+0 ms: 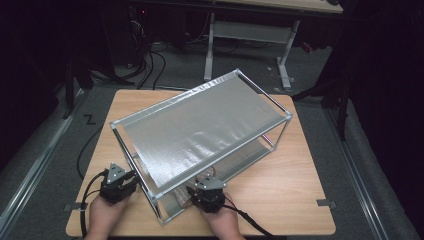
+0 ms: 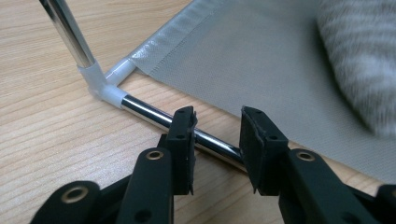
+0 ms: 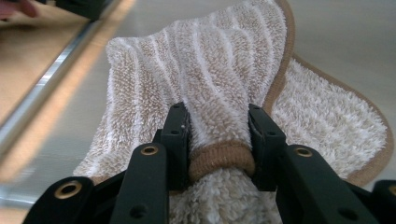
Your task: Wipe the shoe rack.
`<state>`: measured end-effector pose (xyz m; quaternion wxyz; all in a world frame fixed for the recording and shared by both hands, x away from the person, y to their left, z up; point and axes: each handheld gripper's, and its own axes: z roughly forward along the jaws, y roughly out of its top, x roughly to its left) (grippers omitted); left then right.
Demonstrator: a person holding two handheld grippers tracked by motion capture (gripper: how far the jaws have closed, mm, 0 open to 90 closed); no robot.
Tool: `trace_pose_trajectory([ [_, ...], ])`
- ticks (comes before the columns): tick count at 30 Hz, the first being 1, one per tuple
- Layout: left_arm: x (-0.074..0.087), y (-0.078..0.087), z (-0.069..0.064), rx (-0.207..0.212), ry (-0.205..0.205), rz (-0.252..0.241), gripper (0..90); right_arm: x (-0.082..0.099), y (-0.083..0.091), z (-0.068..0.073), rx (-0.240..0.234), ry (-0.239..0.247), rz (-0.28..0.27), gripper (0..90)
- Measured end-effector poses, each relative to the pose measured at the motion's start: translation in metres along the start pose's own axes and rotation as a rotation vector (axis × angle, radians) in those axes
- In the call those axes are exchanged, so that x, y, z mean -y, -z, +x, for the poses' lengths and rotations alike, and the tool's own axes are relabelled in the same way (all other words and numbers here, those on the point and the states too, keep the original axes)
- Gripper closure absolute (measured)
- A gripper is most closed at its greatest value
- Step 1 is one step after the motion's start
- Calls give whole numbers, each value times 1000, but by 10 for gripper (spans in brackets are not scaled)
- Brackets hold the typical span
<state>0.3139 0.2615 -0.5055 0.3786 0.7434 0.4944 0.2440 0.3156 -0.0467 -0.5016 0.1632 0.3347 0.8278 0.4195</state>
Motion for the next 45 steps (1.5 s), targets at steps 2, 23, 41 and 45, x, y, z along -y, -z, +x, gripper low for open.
trace_pose_trajectory([
  [2,0,0,0,2,-1,-2,672,-1,-1,9,-18,5,-1,653],
  [23,0,1,-5,50,-52,-22,757,3,3,39,-90,16,-8,651],
  [41,0,0,-4,51,-34,-14,716,4,6,-19,42,-7,13,648],
  [45,-1,-1,-4,52,-35,-12,702,6,8,-46,107,-36,15,647],
])
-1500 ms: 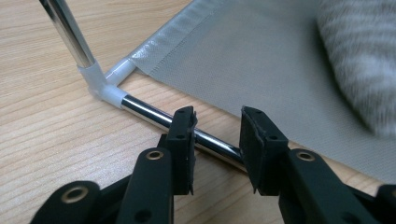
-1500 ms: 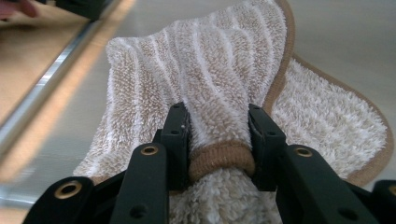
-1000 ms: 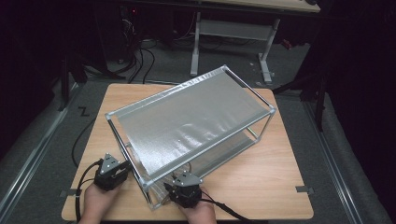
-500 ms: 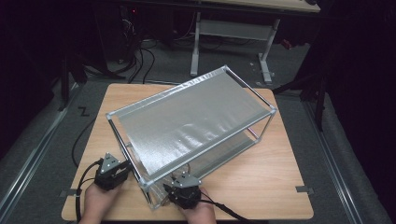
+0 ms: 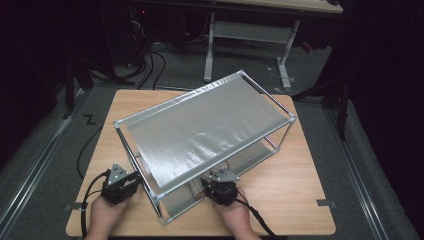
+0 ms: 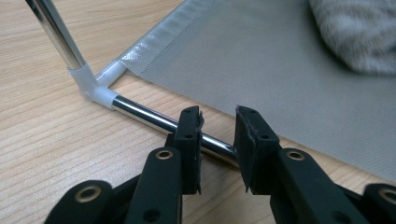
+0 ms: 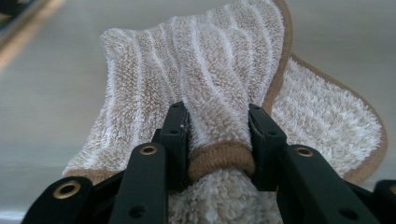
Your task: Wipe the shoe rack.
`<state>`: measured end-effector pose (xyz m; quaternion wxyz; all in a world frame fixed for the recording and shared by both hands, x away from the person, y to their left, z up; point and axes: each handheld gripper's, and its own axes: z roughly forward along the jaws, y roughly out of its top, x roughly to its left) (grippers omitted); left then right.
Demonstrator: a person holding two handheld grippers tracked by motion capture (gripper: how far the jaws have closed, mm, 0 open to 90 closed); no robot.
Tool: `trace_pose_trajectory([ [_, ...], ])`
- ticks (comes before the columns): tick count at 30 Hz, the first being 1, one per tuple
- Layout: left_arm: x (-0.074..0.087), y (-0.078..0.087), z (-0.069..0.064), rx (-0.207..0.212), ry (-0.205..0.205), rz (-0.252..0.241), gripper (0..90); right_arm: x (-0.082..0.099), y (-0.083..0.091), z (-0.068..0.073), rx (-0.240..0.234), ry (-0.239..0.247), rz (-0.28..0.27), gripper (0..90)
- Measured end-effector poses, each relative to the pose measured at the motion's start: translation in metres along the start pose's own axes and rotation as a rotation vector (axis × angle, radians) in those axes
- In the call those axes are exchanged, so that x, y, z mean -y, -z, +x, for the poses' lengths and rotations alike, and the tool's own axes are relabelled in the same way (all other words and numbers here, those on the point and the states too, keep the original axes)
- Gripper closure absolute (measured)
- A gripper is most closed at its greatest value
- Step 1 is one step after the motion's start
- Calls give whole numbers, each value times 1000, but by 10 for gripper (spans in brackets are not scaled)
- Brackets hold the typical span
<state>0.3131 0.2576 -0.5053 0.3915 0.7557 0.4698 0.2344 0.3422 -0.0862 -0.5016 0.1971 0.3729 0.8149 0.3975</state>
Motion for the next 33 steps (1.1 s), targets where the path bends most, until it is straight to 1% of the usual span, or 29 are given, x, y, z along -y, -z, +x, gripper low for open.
trace_pose_trajectory([
  [1,0,0,0,-1,0,2,698,0,0,-6,16,-18,6,647],
  [2,0,0,0,-1,-1,3,695,0,0,-15,34,-23,6,646],
  [5,0,0,0,-1,-3,3,691,0,0,-27,62,-17,8,645],
  [6,0,0,0,-1,-3,3,690,0,0,-27,62,-17,8,645],
  [7,0,0,0,-1,-3,4,689,0,0,-35,72,-18,9,644],
  [8,0,0,0,-1,-3,4,689,0,-1,-39,78,-13,9,644],
  [9,0,0,0,0,-2,3,689,1,-1,-43,85,-23,12,644],
  [11,0,0,0,0,0,3,688,0,0,-51,102,-28,15,644],
  [12,0,0,0,0,0,3,688,1,-1,-54,100,-35,15,643],
  [13,0,0,0,0,1,3,686,1,0,-59,114,-43,17,643],
  [14,0,0,0,0,1,3,686,1,0,-59,114,-43,17,643],
  [15,0,0,0,0,3,3,684,1,0,-72,127,-27,13,643],
  [17,0,0,0,0,4,4,679,2,0,-79,141,-69,14,643],
  [19,0,0,0,-2,2,6,674,2,1,-91,160,-64,12,644],
  [20,0,0,0,-2,2,6,673,2,1,-91,160,-64,12,644],
  [21,0,-1,0,-1,3,7,672,2,2,-104,181,-72,17,644],
  [22,0,-1,0,-1,3,7,671,2,2,-104,181,-72,17,644],
  [23,0,0,0,-2,4,8,671,3,2,-115,203,-77,18,644],
  [24,0,-1,0,-2,4,8,670,3,3,-118,208,-102,23,644],
  [25,0,-1,0,-2,4,8,670,3,3,-118,208,-102,23,644],
  [27,0,0,0,-1,4,9,669,4,4,-131,230,-126,19,644],
  [28,0,-1,0,-1,4,8,669,4,4,-138,245,-120,16,644],
  [29,0,-1,0,-1,5,9,669,5,5,-148,263,-134,16,644],
  [30,0,-1,0,-1,5,9,669,5,5,-148,263,-134,16,644],
  [31,0,-1,0,-1,5,9,669,6,6,-158,295,-148,13,644],
  [32,0,-1,0,-1,5,9,669,6,6,-158,295,-148,13,644],
  [33,0,-1,0,-1,5,9,669,7,7,-166,316,-159,13,644],
])
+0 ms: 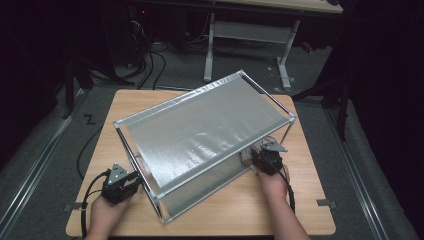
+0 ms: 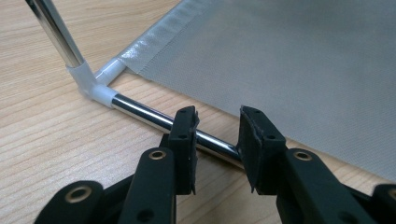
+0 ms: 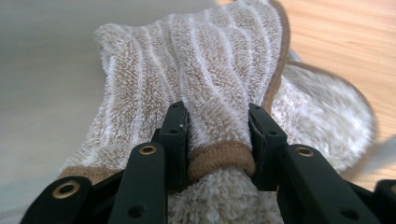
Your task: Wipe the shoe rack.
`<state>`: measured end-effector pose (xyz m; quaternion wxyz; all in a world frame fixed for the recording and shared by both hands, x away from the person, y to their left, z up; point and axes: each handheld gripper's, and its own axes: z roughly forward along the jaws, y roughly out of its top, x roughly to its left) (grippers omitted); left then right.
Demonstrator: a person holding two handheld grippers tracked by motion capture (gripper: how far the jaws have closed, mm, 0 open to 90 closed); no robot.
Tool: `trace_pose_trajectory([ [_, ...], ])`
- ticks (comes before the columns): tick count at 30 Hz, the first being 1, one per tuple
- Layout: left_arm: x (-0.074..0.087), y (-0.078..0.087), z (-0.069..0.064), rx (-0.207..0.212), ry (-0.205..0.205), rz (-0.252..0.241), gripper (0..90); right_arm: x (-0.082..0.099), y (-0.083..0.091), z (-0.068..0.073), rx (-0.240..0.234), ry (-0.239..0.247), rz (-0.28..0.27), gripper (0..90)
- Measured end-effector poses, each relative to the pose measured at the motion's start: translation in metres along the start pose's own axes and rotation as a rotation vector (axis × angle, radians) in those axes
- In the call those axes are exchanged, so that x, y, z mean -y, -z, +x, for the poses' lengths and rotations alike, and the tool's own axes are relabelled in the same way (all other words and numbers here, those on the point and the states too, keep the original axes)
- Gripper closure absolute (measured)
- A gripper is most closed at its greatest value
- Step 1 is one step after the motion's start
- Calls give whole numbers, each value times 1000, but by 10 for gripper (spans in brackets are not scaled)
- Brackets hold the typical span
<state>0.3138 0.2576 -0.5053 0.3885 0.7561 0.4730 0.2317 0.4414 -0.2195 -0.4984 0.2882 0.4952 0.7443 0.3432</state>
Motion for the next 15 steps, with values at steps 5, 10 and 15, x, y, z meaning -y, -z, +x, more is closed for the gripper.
trace_pose_trajectory([
  [5,0,0,0,2,2,-1,669,-2,-2,-9,23,-4,5,647],
  [10,0,0,1,7,9,-1,669,-2,0,-1,19,-1,7,653],
  [15,0,0,1,9,15,-2,669,1,7,24,-47,24,2,652],
])
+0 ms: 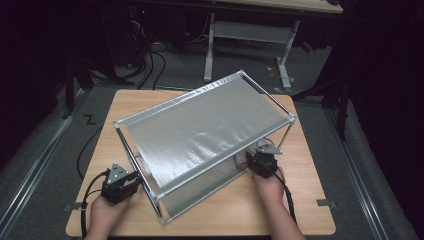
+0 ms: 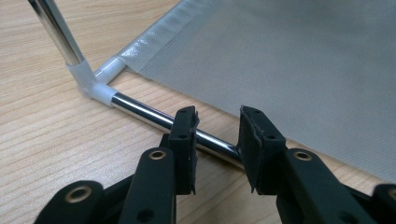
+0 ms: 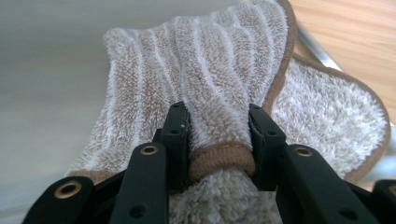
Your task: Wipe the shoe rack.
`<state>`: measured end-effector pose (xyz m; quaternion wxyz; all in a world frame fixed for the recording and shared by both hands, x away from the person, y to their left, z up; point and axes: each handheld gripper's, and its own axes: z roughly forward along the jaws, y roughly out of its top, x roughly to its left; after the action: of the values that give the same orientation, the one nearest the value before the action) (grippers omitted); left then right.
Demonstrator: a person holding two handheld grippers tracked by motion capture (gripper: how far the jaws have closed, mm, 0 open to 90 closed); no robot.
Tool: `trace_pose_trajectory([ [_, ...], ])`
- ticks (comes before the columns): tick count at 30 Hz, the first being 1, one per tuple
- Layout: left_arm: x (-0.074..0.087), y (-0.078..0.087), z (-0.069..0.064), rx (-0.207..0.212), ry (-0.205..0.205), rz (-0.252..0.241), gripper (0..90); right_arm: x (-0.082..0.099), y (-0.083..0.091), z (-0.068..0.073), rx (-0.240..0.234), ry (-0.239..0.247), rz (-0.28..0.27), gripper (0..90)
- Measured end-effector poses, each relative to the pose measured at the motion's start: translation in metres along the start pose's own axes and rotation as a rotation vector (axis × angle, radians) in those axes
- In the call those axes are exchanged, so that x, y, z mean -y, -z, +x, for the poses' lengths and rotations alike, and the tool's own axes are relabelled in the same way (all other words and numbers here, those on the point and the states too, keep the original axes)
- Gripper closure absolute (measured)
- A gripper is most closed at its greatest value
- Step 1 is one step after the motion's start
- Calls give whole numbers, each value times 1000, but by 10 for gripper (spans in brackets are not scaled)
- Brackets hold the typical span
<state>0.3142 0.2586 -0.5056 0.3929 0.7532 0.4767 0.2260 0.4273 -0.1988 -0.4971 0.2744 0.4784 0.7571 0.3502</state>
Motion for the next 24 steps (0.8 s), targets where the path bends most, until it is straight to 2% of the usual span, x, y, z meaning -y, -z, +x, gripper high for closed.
trace_pose_trajectory([
  [2,0,0,0,1,0,0,669,2,3,13,-27,12,1,652],
  [3,0,0,0,0,-1,0,670,2,5,22,-47,43,-6,652],
  [4,0,0,0,0,-1,0,670,2,5,22,-47,43,-6,652],
  [5,0,0,0,-1,-2,0,670,6,10,44,-84,32,-3,652],
  [7,0,0,0,-1,-2,0,670,8,13,59,-106,54,-10,652],
  [8,0,0,0,-1,-3,0,670,9,17,72,-119,24,7,652],
  [9,0,0,0,0,-2,1,670,9,18,79,-135,79,-10,652],
  [11,0,0,0,0,-3,0,670,11,22,100,-171,105,-13,653],
  [12,0,0,0,0,-3,0,670,11,22,100,-171,105,-13,653],
  [13,0,0,0,0,-3,0,671,13,26,117,-197,124,-18,653],
  [15,0,0,0,0,-3,0,671,14,28,131,-232,148,-25,652],
  [24,0,0,0,1,-2,-1,672,17,39,183,-344,186,-28,653],
])
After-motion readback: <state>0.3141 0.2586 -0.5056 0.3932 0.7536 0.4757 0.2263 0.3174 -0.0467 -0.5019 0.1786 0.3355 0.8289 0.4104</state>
